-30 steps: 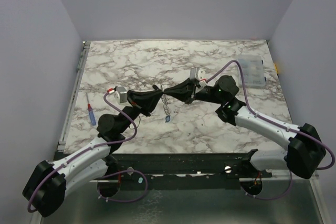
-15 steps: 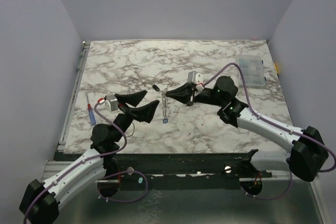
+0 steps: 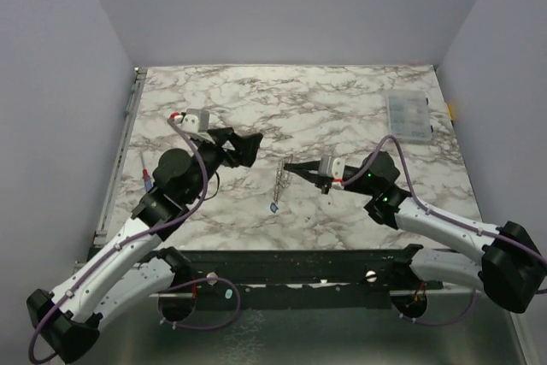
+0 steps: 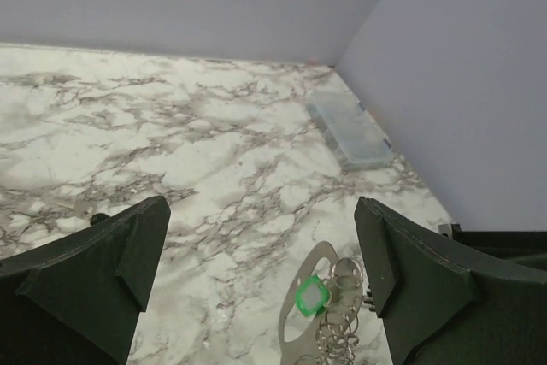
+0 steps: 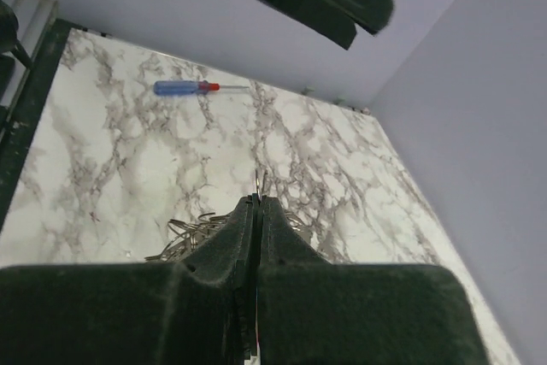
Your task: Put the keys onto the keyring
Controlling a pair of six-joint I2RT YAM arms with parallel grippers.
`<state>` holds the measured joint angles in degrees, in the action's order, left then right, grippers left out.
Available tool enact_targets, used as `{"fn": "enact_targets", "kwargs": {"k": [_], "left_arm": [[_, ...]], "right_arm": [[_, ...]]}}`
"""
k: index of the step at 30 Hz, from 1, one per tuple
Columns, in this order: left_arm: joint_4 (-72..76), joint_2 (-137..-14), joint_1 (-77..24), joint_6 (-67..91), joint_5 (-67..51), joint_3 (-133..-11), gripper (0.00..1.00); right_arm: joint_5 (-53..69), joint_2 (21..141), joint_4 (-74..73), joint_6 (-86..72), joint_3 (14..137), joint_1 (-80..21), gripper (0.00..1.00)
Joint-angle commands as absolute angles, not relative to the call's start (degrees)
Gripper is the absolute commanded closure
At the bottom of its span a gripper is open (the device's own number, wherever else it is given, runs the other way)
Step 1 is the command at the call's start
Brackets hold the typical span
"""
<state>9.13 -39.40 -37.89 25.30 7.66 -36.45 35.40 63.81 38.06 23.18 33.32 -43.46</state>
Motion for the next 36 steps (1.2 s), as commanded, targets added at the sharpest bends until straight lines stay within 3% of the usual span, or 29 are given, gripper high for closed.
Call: {"fn": "enact_targets", "kwargs": {"k": [1,15,23,25,29,31,36], "left_arm": [[-10.88,-47.06,-37.88,19.55,5.90,-46.01,0.01],[-4.05,-47.18,-35.60,25.48,-5.26,-43.20,0.01],[5.19,-37.07,-35.61,24.71,-1.00,-35.98,0.01],[3.05,-38.26,-35.60,24.13,-0.69,-36.94,0.01],[-13.06,-47.62,-35.60,27.63,16.22,-44.33,0.01],[-17.98,-51.93,-35.58,26.64,15.08,-48.98,0.02],[-11.02,-47.66,-35.60,24.20,13.95,-44.93,0.01]], "right_arm": [[34.93,62.15,50.67,32.50,28.34,-43.80,0.99],[38.07,61.78,52.40,45.12,23.20,-45.26,0.99],[36.84,61.25,56.20,43.46,21.53,-45.23,0.99],[37.00,61.26,56.76,43.01,21.36,-45.27,0.99],[36.45,61.36,56.97,42.15,21.38,-45.26,0.99],[35.93,61.16,57.84,40.98,20.87,-45.32,0.99],[34.32,60.59,63.77,36.68,17.87,-45.35,0.99]]}}
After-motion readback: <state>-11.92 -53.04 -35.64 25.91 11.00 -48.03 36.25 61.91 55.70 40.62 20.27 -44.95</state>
